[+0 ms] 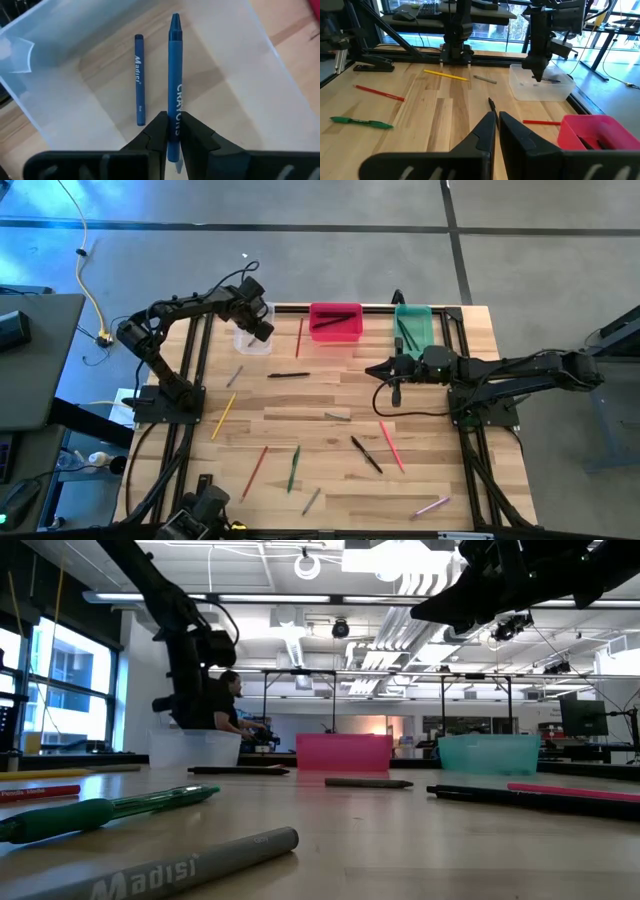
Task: Sort crayons/erasers/pens/pencils in bins
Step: Put the blue crayon into the transparent bin, then put the black pen into the red bin
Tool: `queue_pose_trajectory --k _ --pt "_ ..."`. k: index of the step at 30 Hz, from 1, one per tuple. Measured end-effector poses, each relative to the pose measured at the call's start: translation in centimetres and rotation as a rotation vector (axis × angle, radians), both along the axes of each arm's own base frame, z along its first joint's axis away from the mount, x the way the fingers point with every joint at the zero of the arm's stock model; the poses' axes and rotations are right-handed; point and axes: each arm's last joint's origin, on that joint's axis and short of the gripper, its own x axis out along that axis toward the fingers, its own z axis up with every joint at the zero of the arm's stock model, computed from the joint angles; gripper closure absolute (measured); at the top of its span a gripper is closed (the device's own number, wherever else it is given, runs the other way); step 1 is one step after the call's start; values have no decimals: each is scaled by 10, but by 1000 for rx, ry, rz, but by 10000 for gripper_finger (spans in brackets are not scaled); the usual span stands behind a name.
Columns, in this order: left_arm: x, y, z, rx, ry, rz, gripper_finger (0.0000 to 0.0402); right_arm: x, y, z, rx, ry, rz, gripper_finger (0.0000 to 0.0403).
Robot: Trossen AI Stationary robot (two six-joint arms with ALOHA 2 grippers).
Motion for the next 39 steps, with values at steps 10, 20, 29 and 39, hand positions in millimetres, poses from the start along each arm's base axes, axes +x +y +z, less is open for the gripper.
queue_pose_trajectory --k 10,20,29,39 --pt "-1 -1 -5 7 -5 3 383 0 0 0 -10 1 2 387" --pt "-1 0 -5 19 -5 14 338 0 0 0 -14 2 3 387" --pt "-3 -6 16 113 17 -7 329 0 0 0 -14 2 3 387" --pt "25 -48 89 512 -249 -175 385 0 0 0 -16 3 3 387"
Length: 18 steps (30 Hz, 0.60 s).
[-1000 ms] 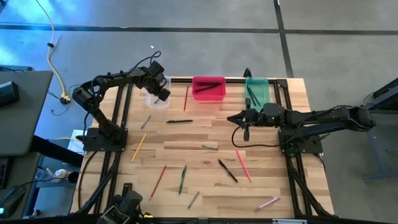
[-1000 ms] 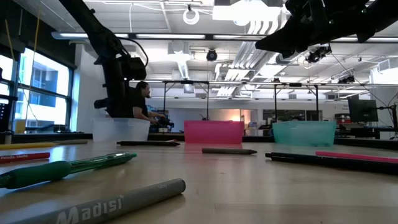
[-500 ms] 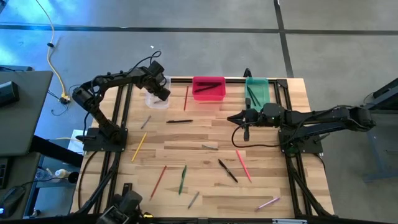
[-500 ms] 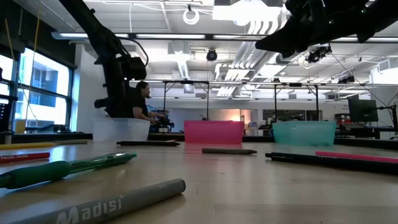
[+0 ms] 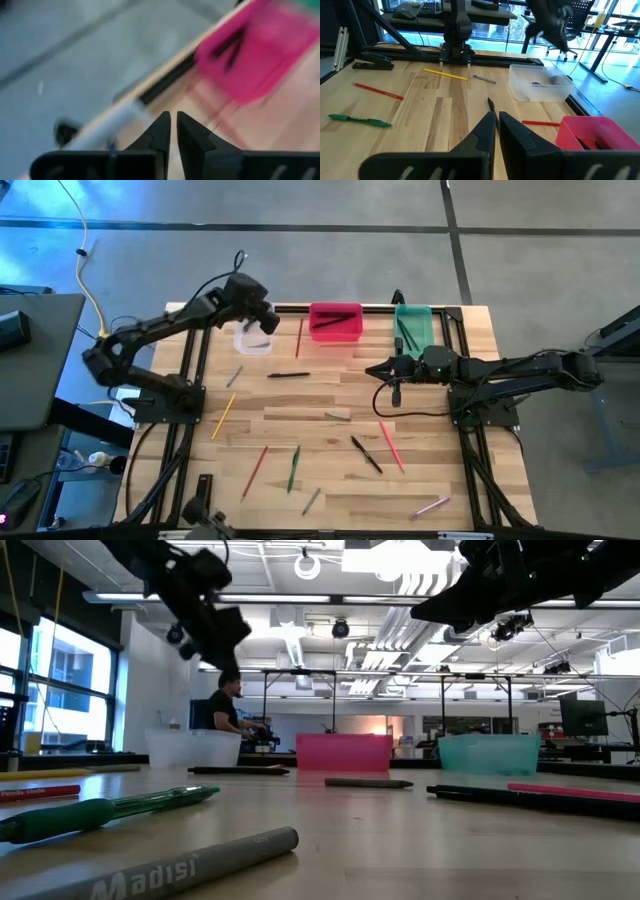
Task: Sort crayons/erasers/pens/pencils in bins
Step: Put the black pen into the red bin
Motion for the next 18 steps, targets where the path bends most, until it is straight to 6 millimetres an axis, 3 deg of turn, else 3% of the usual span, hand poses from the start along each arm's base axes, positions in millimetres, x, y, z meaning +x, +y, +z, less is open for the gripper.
queue_pose_trajectory --k 4,7,18 --pt "9 -25 10 150 -138 -96 400 0 0 0 1 0 0 387" --pt "13 -46 6 206 -242 -191 399 0 0 0 2 0 0 387" --pt "19 -116 -50 309 -546 -580 401 0 0 0 75 -9 -15 387"
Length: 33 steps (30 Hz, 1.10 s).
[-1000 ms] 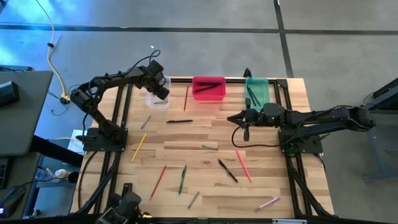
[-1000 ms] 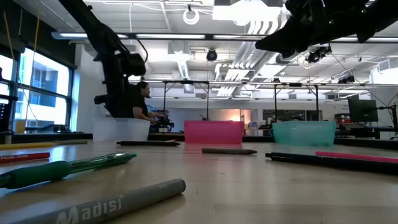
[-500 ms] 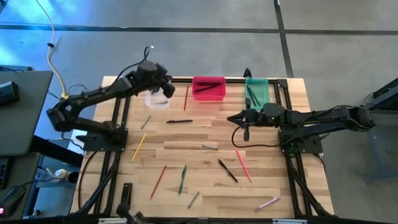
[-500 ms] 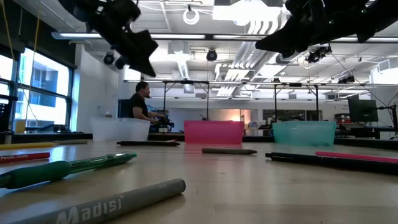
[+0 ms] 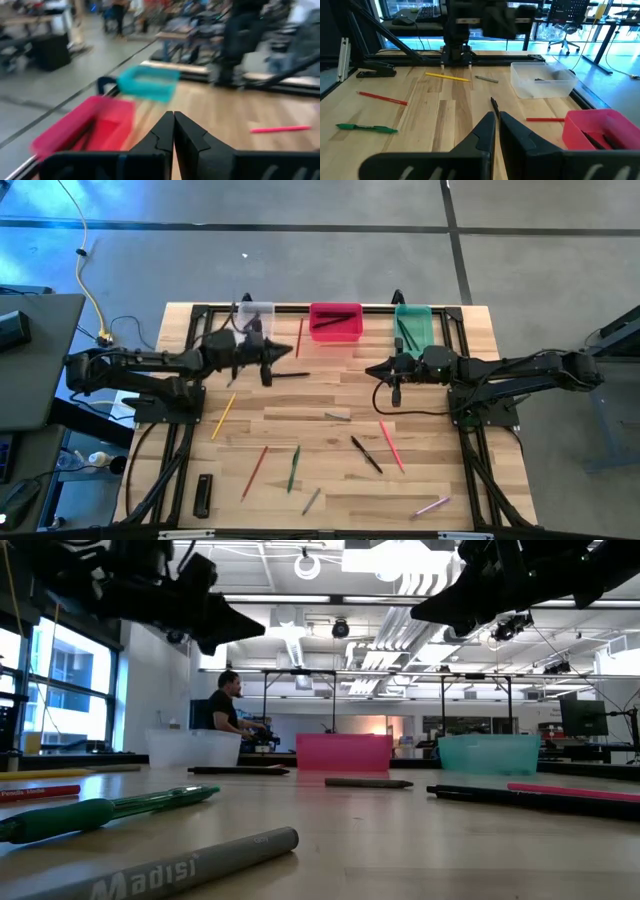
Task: Sort crayons/erasers/pens/pencils in bins
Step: Put the black pen into the red bin
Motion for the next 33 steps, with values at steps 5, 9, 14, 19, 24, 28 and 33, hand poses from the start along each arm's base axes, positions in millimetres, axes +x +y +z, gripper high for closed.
queue_pose_trajectory --k 5,9,14,19,24,28,33 --pt "-5 -23 -15 34 -75 -92 401 0 0 0 20 -3 -24 387" --pt "-11 -37 -25 47 -122 -143 401 0 2 0 22 -4 -67 387" --pt "-17 -47 -32 26 -169 -169 401 0 9 0 48 -7 -77 387" --pt "-20 -54 -35 39 -181 -202 401 0 19 -3 94 24 -104 387" --pt "-28 -60 -43 46 -205 -207 401 4 32 11 131 89 -136 387" --pt "-36 -62 -44 63 -260 -216 401 11 44 23 136 179 -155 387" --pt "-40 -64 -50 42 -247 -231 401 30 57 27 204 367 -216 387"
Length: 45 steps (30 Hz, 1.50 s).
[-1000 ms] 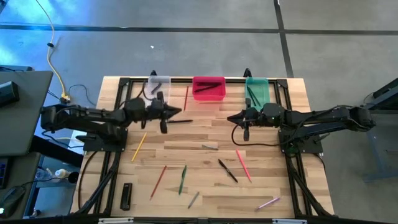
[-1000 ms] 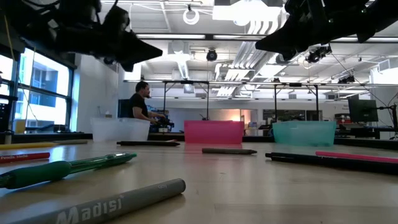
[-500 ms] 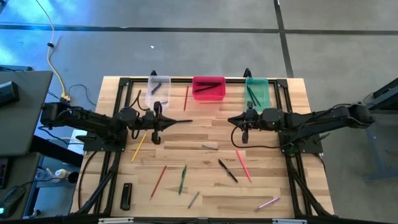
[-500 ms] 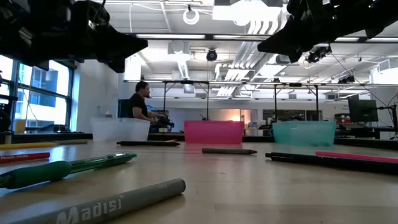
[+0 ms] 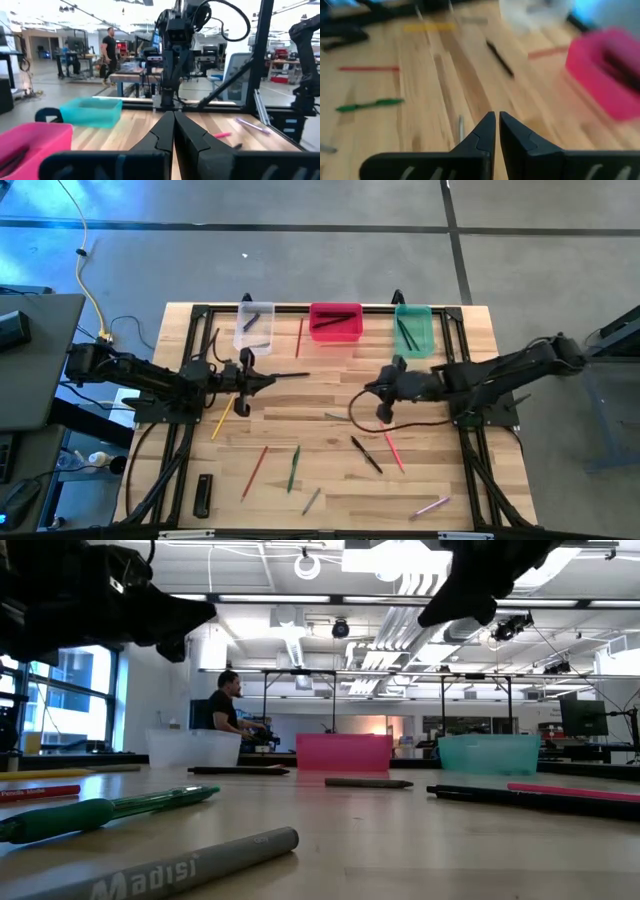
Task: Sort crayons/erasers/pens/pencils in bins
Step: Put the black pen into the red bin
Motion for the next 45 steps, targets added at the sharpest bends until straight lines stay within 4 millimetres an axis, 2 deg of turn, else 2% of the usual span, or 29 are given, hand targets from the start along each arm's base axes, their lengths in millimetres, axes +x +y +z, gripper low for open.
queue_pose_trajectory --k 7,13,18,23,32,38,45 --pt "1 -5 -1 -36 6 -44 401 29 25 -1 111 275 -116 376" --pt "2 -13 -1 -32 7 -73 401 49 53 -8 202 409 -200 314" --pt "3 -19 -1 -45 7 -78 401 59 75 -24 283 491 -226 258" --pt "3 -23 -1 -52 10 -61 401 63 92 -48 349 575 -271 226" --pt "4 -27 -1 -58 9 -51 401 66 109 -77 398 673 -315 224" --pt "4 -29 -1 -58 10 -63 401 70 122 -91 406 666 -283 224" --pt "4 -31 -1 -61 10 -51 401 72 128 -113 369 709 -307 226"
